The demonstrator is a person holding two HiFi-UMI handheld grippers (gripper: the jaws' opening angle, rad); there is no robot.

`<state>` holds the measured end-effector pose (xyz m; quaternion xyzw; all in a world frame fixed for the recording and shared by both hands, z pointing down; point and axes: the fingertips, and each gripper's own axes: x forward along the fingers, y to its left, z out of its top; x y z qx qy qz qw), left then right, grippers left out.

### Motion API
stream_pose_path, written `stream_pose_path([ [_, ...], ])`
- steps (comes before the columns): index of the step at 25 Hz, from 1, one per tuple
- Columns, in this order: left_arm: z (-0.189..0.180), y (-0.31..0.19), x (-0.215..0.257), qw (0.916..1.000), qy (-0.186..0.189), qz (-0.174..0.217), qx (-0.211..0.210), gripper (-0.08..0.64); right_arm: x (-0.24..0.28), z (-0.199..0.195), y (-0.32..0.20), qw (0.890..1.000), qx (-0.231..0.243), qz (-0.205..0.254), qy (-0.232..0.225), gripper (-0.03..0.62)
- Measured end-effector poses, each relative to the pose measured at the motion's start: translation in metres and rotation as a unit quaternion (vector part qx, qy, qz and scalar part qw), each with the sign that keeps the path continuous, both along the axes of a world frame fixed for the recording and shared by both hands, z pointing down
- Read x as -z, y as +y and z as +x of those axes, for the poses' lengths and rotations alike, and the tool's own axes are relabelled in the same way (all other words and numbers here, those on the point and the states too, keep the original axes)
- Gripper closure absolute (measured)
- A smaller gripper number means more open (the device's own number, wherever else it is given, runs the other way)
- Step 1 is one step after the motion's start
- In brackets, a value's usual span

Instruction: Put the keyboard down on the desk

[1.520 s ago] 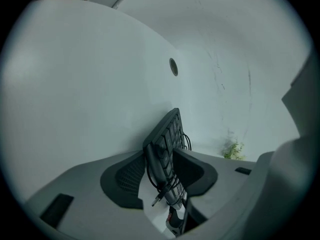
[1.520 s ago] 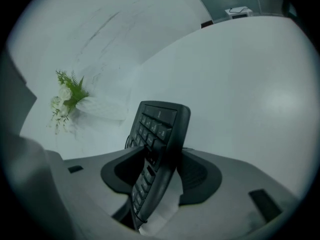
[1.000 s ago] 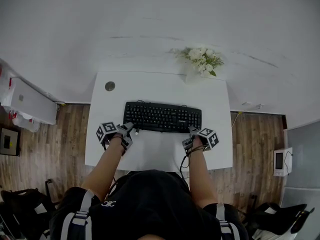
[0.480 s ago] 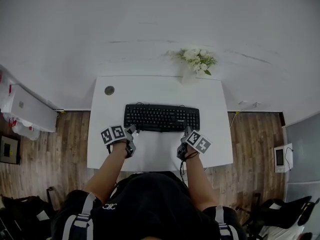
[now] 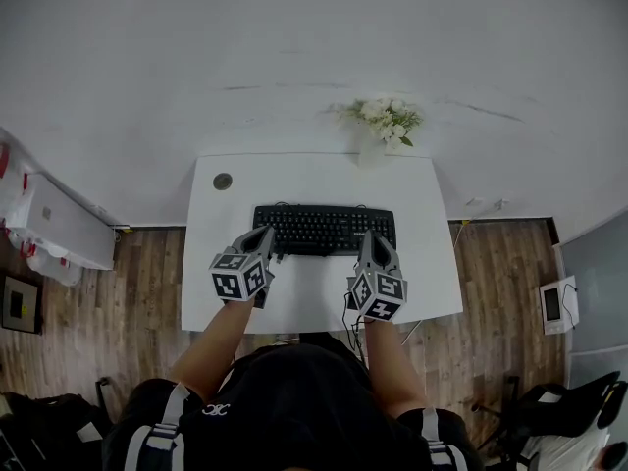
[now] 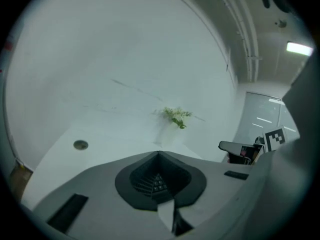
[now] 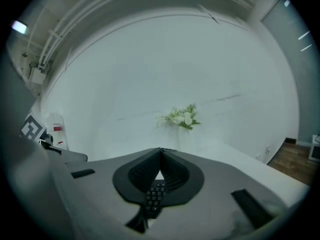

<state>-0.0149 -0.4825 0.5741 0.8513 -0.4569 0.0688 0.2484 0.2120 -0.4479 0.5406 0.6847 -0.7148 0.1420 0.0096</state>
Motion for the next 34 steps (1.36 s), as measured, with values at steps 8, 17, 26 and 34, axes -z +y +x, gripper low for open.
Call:
stream_pose_path([
  [8, -0.001, 0.033, 0.076, 0.9901, -0.021, 0.135, -0.032, 0.561, 0.083, -0.028, 0.04, 0.993, 0.0, 0.111, 0.035, 0.592],
  [17, -0.01, 0.057, 0.089, 0.9879, -0.018, 0.148, -0.043, 0.561, 0.086, -0.048, 0.064, 0.993, 0.001, 0.115, 0.039, 0.592],
  [26, -0.015, 0.068, 0.09, 0.9881, -0.014, 0.147, -0.044, 0.561, 0.083, -0.051, 0.073, 0.993, -0.001, 0.11, 0.033, 0.592],
  [34, -0.022, 0.073, 0.085, 0.99, -0.009, 0.136, -0.036, 0.561, 0.081, -0.054, 0.078, 0.994, 0.003, 0.107, 0.034, 0.592],
])
